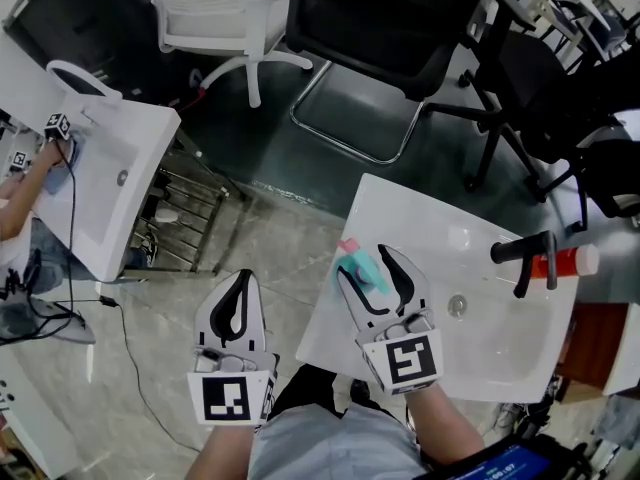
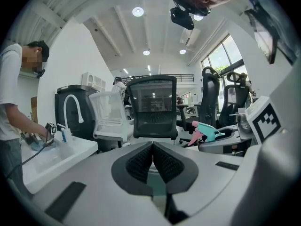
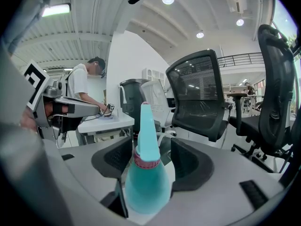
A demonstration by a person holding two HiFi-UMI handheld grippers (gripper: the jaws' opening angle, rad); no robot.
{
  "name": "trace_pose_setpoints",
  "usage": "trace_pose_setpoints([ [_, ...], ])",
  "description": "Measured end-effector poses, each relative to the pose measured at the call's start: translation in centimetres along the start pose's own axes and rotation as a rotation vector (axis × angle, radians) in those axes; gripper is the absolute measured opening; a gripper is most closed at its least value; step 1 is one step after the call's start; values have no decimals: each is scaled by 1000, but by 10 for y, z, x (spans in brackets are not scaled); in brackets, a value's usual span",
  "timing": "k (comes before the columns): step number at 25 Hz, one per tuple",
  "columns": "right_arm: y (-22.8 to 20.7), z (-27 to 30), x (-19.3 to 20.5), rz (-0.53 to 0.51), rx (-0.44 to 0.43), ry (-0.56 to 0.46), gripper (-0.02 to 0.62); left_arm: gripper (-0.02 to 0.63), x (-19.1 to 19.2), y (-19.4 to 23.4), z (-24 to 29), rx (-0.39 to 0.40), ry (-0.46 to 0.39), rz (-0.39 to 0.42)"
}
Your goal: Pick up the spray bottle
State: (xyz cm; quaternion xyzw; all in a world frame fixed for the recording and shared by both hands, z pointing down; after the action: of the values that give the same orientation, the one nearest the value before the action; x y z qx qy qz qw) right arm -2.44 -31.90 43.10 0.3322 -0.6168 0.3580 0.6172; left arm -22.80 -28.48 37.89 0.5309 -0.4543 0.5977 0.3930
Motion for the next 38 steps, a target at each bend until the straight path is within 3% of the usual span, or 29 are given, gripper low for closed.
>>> trace_pose_setpoints([
  [18,2,2,5,-6,0,13,201,17,2,2,1,-2,5,3],
  [32,3,4,6,-9,5,13,196,16,4,6,1,-2,8,16],
  [38,3,5,3,7,-2,10,229,16,1,6,2,-7,14,8],
])
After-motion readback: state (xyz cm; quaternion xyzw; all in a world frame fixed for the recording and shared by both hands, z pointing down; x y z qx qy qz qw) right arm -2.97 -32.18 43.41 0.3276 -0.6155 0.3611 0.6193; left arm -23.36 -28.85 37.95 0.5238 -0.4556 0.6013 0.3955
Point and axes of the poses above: the fingertips, and each gripper's own axes: z forward along the fingers, y to its left, x out of its underside, the point moved 8 cm from there along -z, backward along the fingers, and after that the axes turned 13 degrees about -y, right-handed, at the moved point
